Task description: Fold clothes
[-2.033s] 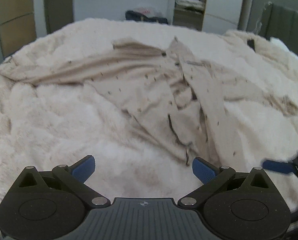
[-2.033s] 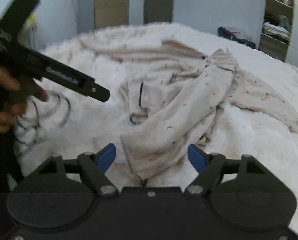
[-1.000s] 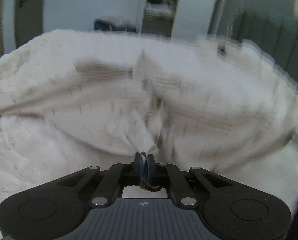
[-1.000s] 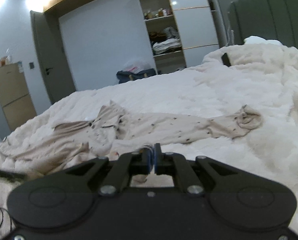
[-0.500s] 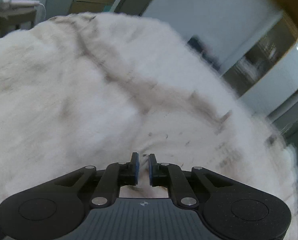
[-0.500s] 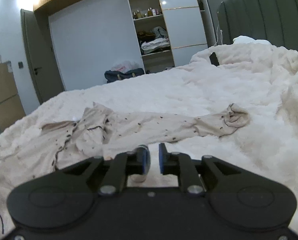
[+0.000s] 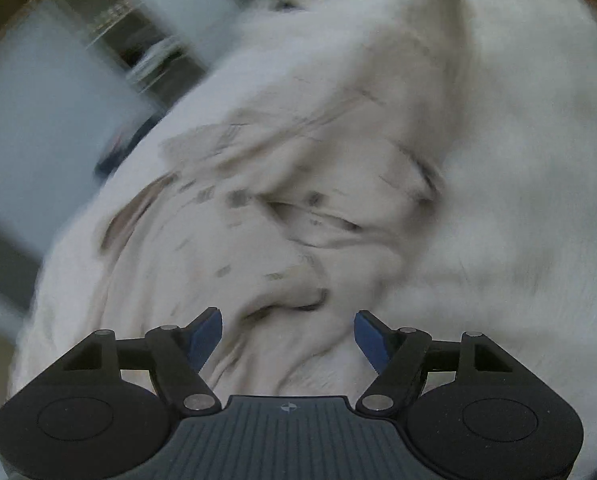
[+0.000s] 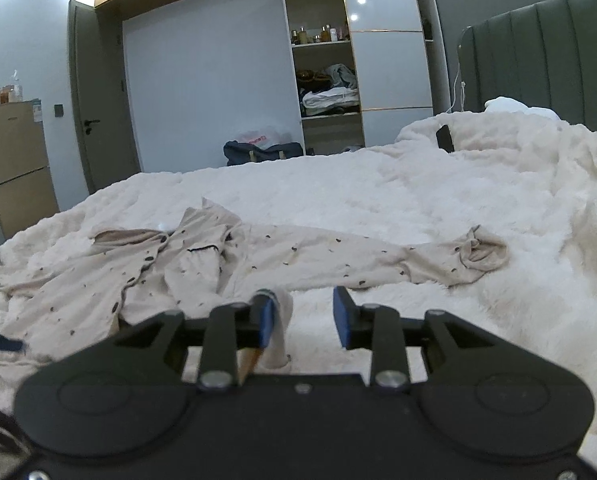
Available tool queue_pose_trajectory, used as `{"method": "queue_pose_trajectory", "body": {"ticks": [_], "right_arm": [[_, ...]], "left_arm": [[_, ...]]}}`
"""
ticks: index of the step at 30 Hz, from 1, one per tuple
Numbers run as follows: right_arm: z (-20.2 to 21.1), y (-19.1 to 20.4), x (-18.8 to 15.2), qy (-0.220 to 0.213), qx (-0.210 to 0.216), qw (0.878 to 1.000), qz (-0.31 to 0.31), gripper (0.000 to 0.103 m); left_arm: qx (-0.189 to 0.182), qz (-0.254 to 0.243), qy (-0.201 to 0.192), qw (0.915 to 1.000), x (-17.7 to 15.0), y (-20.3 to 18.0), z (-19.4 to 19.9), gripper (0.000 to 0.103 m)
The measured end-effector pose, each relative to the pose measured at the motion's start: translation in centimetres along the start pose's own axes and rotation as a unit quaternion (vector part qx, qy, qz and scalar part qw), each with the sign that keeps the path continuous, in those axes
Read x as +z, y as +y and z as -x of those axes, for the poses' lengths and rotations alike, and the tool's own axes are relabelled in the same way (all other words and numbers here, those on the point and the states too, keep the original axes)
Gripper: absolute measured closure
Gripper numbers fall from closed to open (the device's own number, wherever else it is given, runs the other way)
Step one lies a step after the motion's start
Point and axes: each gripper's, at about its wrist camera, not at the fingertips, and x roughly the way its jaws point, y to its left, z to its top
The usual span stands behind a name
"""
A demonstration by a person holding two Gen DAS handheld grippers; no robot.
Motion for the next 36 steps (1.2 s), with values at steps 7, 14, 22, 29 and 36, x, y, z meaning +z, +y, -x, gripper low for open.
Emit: {"method": "queue_pose_trajectory", "body": {"ticks": [7,14,22,29,36], "right_arm": [[-0.1,-0.8,0.0,0.010,0.018,1.000,-0.016,0.072],[0.0,-1.3,0.3,0.005,0.027,0.999,-0.033,0.072],[0.8,-1.9,0.3,-0.008,0.022,0.999,-0.043,0.072],[1.9,-3.1,0.5,-0.033,0.002,0.998,-0.059,0.072],[4.4,-3.4,1.1,-0.065,0.042,0.996,-0.053,0.083]], "left_arm": [[0.006,0.012,-0.032,0.9994,0.4,0.4,-2.0,0.081],[-0.042,0.171,-0.100,0.9792,1.2,5.8,3.5,0.100],[-0.129,0.292,-0.156,0.9346,-0.4,11.3,12.2,0.100],[-0.197,0.317,-0.163,0.9133,-1.6,10.8,16.5,0.098],[-0.230,0.341,-0.097,0.9062,-3.9,8.8,13.6,0.092]]}}
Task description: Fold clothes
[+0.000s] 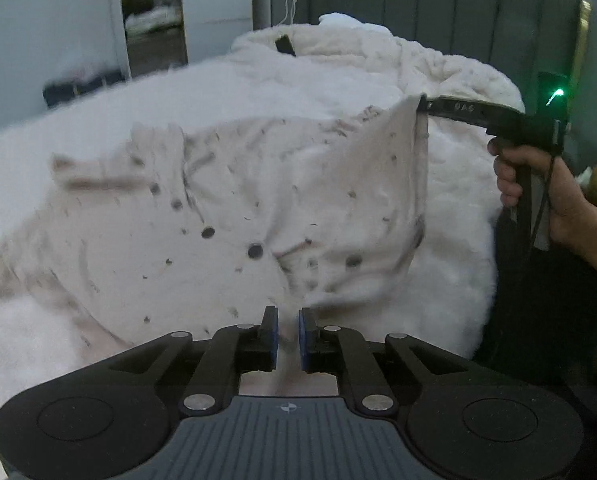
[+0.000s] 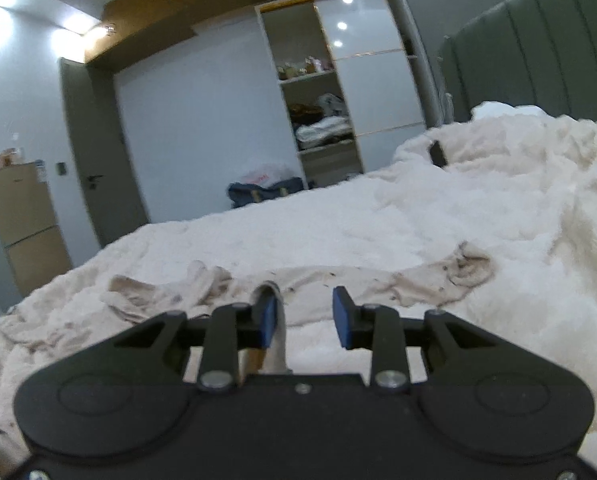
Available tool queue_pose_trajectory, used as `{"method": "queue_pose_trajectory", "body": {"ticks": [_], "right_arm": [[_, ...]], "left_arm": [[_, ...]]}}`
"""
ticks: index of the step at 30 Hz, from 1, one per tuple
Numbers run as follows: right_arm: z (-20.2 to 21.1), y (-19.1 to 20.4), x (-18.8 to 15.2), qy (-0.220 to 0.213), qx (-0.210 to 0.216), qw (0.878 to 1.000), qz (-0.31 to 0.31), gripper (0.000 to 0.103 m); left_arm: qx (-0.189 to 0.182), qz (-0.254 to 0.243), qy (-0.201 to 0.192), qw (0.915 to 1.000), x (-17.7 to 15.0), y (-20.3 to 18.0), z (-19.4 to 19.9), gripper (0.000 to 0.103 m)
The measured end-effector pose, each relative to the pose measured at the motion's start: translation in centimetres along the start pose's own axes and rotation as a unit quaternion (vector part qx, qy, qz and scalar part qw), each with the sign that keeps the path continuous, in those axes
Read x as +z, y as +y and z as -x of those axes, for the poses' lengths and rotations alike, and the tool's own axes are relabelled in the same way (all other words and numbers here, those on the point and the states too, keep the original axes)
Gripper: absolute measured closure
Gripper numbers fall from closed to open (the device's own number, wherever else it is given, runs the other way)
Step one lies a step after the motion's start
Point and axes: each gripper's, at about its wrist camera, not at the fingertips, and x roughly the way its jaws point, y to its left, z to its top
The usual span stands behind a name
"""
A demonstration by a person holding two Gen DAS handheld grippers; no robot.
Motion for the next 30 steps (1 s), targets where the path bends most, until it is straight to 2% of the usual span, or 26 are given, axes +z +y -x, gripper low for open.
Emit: {"method": "queue_pose_trajectory", "body": {"ticks": [3,5,6,7,9,11,14,16,19,20,21,22,24,27,30], "right_arm": [[2.2,0.5,0.5,-0.007,0.028,0.999,0.024,0.087],[2.4,0.9,0.1,0.020,-0.006,0.998,0.061,0.080],[2.5,1.1,-0.2,0.034,-0.029,0.996,0.079,0.076],[2.3,0.9,-0.6,0.049,-0.058,0.993,0.088,0.075],[2.6,0.0,-0.9,0.074,-0.067,0.993,0.069,0.075],[3.0,-0.1,-0.5,0.082,-0.062,0.993,0.055,0.072],[3.1,1.6,0.2,0.100,-0.028,0.991,0.088,0.066],[3.2,3.5,0.2,0.110,-0.016,0.986,0.127,0.065],[2.7,5.8,0.5,0.104,-0.084,0.977,0.166,0.063],[2.6,5.9,1.0,0.096,-0.124,0.976,0.153,0.060],[2.7,5.5,1.4,0.090,-0.141,0.977,0.131,0.055],[2.8,4.9,1.8,0.085,-0.151,0.978,0.113,0.052],[2.8,4.6,1.9,0.075,-0.163,0.976,0.122,0.050],[2.2,2.4,1.9,0.099,-0.191,0.971,0.103,0.046],[1.9,-1.5,2.4,0.133,-0.224,0.965,0.016,0.045]], "left_arm": [[-0.007,0.012,-0.013,0.9998,-0.4,0.2,0.4,0.077],[-0.001,0.017,-0.024,0.9996,-0.7,0.6,0.6,0.061],[0.004,0.026,-0.032,0.9991,-0.9,1.2,0.8,0.058],[0.009,0.035,-0.037,0.9987,-1.0,1.7,0.9,0.054],[0.024,0.065,-0.053,0.9962,-0.9,3.1,1.3,0.051],[0.036,0.086,-0.065,0.9935,-1.0,4.2,1.6,0.041],[0.048,0.110,-0.075,0.9899,-1.3,5.3,1.7,0.041],[0.057,0.098,-0.072,0.9909,-1.6,4.9,1.3,0.041],[0.061,0.043,-0.066,0.9950,-1.8,2.8,0.9,0.041],[0.064,0.017,-0.063,0.9958,-1.9,2.0,0.6,0.041],[0.070,-0.006,-0.059,0.9958,-2.1,1.4,0.2,0.040],[0.076,-0.023,-0.053,0.9954,-2.2,1.0,-0.2,0.040],[0.088,-0.054,-0.041,0.9938,-2.5,0.4,-1.1,0.040],[0.096,-0.077,-0.028,0.9920,-2.8,0.3,-2.1,0.040],[0.103,-0.082,-0.019,0.9912,-3.1,0.5,-2.9,0.040]]}}
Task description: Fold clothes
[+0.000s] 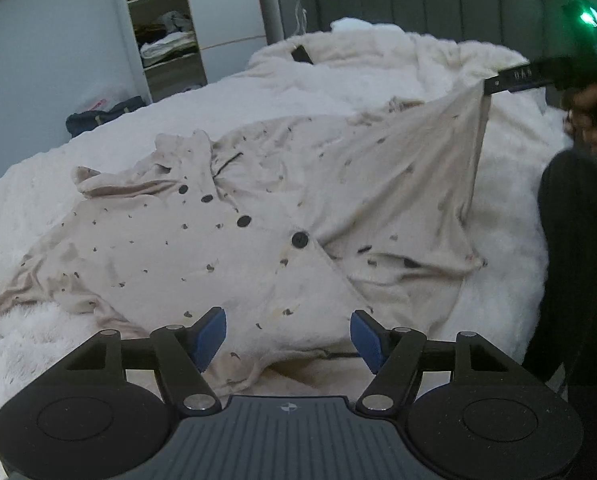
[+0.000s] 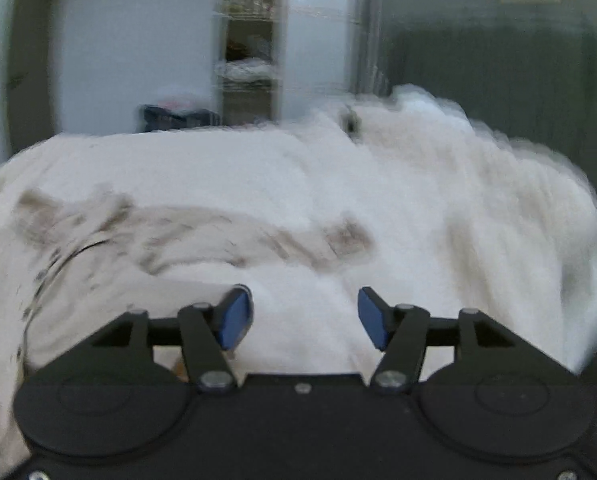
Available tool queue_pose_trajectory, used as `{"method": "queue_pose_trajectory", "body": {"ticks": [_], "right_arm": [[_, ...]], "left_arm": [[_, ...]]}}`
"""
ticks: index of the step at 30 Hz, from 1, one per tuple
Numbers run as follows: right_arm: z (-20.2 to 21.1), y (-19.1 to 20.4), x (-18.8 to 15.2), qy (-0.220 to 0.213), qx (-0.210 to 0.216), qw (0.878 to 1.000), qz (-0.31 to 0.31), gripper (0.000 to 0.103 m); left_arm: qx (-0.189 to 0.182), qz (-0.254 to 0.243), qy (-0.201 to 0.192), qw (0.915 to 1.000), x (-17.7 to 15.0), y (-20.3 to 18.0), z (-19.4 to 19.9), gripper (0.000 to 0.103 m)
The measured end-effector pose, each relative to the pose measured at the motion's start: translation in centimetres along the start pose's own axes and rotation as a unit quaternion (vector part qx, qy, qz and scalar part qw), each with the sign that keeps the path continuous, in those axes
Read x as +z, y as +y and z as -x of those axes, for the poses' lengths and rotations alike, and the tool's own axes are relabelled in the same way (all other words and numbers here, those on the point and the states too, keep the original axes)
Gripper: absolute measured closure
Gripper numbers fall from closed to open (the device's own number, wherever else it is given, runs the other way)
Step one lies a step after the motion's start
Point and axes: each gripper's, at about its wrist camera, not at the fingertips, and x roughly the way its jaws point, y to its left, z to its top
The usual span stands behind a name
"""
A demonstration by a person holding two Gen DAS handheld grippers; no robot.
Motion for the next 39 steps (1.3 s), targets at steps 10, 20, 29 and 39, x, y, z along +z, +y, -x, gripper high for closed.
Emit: {"method": "queue_pose_trajectory", "body": {"ticks": [10,20,29,39], "right_arm": [[-0.9,-3.5,1.0,0.036,0.042,0.997,-0.057,0.038],[-0.1,-1.9,1.3,0.032,0.037,0.996,0.069,0.034],[-2.1,-5.8,2.5,0.195,0.206,0.953,0.103,0.034],[1.8,4.9,-2.4,0.120,0.284,0.907,0.288,0.042]], "left_arm": [[0.065,0.021,0.029,0.9972,-2.4,3.7,1.5,0.040],[0.187,0.065,0.086,0.9764,-4.0,9.5,5.8,0.032],[0.107,0.201,0.023,0.9734,-4.0,12.0,6.8,0.025],[0.080,0.120,0.096,0.9849,-3.5,9.1,1.2,0.024]]}}
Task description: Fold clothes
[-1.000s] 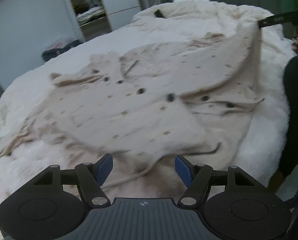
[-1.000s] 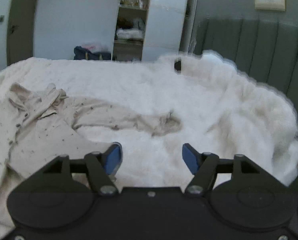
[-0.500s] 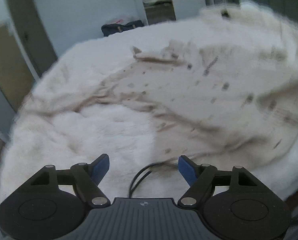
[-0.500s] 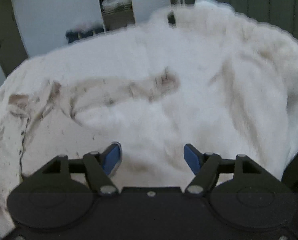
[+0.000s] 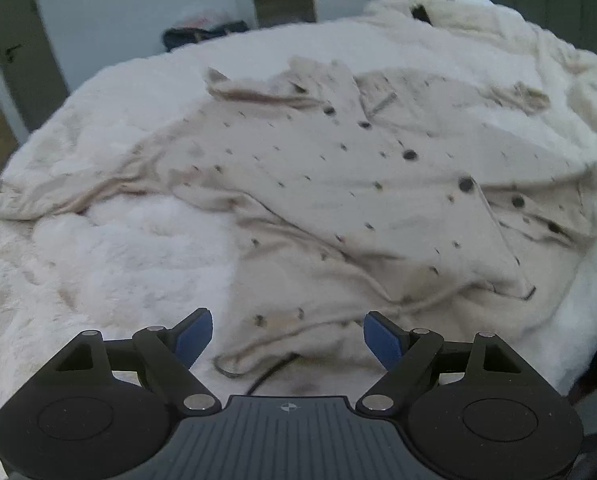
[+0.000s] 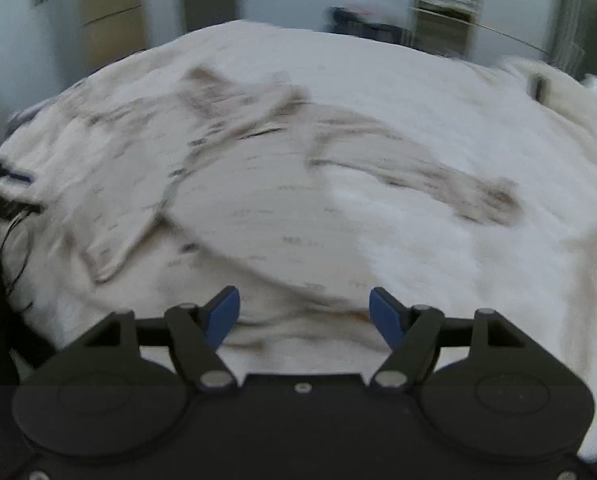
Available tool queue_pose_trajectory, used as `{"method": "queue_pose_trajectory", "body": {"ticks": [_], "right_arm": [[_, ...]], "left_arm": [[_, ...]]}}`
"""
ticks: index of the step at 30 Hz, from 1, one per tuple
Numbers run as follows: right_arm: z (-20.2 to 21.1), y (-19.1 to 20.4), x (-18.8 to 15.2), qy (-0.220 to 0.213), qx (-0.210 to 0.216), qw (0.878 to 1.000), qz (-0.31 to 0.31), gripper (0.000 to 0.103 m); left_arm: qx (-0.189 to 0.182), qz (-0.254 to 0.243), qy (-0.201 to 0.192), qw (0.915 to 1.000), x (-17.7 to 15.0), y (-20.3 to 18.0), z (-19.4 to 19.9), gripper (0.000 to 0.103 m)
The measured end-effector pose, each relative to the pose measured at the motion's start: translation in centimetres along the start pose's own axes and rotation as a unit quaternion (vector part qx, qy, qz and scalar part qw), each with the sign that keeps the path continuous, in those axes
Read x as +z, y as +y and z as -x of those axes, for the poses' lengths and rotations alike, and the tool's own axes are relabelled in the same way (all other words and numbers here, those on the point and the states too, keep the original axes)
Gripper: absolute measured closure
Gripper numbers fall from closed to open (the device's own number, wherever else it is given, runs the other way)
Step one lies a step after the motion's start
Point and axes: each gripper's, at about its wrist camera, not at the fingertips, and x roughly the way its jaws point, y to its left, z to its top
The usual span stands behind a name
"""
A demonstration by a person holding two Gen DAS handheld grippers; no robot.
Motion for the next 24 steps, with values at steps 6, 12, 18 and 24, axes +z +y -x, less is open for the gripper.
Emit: {"method": "queue_pose_trajectory", "body": {"ticks": [6,12,18,24], "right_arm": [[-5.6,6.3,-0.1,0.048,0.053,0.995,0.070,0.052],[-7.7,6.9,0.5,0.099,0.053,0.992,0.060,0.102],[-4.3,7.9,4.9,0.047,0.184,0.982,0.003,0.102],[-7.8,11.0,4.1,0.148,0.115,0.978,0.095,0.089]], "left_arm": [[-0.007,0.027,-0.020,0.9994,-0.1,1.0,-0.7,0.024],[-0.027,0.062,-0.039,0.9969,-0.2,2.1,-0.9,0.024],[-0.038,0.066,-0.046,0.9960,0.2,2.1,-0.9,0.024],[-0.043,0.076,-0.046,0.9951,0.0,2.5,-0.6,0.024]]}}
